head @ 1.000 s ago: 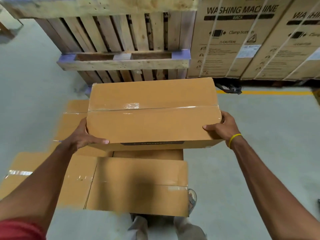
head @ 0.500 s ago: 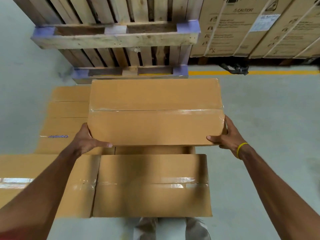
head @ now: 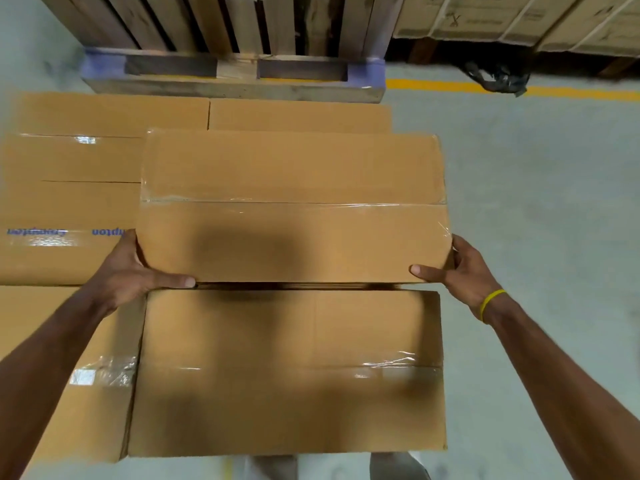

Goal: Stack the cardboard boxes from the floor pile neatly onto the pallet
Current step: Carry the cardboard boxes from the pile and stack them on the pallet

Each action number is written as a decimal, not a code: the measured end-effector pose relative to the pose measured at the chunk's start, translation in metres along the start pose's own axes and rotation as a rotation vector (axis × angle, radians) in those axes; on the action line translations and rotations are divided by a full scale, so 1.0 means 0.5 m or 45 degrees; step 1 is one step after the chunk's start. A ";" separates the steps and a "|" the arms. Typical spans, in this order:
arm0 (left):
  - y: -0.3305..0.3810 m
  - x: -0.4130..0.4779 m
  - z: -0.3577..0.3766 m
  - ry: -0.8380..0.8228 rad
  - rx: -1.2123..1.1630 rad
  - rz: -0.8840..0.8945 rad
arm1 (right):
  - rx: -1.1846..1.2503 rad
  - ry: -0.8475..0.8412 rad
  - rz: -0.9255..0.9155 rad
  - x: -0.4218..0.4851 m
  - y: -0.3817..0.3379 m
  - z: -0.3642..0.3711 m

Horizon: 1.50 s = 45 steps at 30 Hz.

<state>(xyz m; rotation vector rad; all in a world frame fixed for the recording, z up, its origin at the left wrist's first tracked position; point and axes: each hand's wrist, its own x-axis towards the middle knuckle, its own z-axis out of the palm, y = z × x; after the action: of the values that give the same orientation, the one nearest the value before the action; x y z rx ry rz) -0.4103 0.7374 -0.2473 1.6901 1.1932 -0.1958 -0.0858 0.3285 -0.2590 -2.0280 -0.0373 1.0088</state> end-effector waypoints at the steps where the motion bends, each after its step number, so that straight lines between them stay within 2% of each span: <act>1: -0.005 0.002 0.008 -0.011 0.002 0.012 | 0.004 -0.003 -0.003 0.002 0.010 0.004; 12: -0.075 0.045 0.058 0.091 0.074 -0.096 | 0.062 0.008 -0.007 0.031 0.079 0.032; 19: -0.087 0.056 0.061 0.084 0.105 -0.142 | 0.114 -0.002 0.007 0.046 0.102 0.054; 31: -0.110 0.050 0.065 0.011 0.031 -0.110 | 0.236 0.073 -0.022 0.036 0.128 0.063; 40: -0.113 0.060 0.056 -0.110 0.006 -0.105 | 0.168 0.086 -0.009 0.042 0.133 0.076; 45: -0.125 0.057 0.064 -0.097 -0.035 -0.057 | 0.184 0.145 -0.066 0.039 0.147 0.074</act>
<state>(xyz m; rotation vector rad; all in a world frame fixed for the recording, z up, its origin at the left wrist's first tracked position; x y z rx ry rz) -0.4322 0.7295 -0.3195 1.6190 1.1724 -0.2676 -0.1208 0.3135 -0.3345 -1.9389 0.0420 0.8383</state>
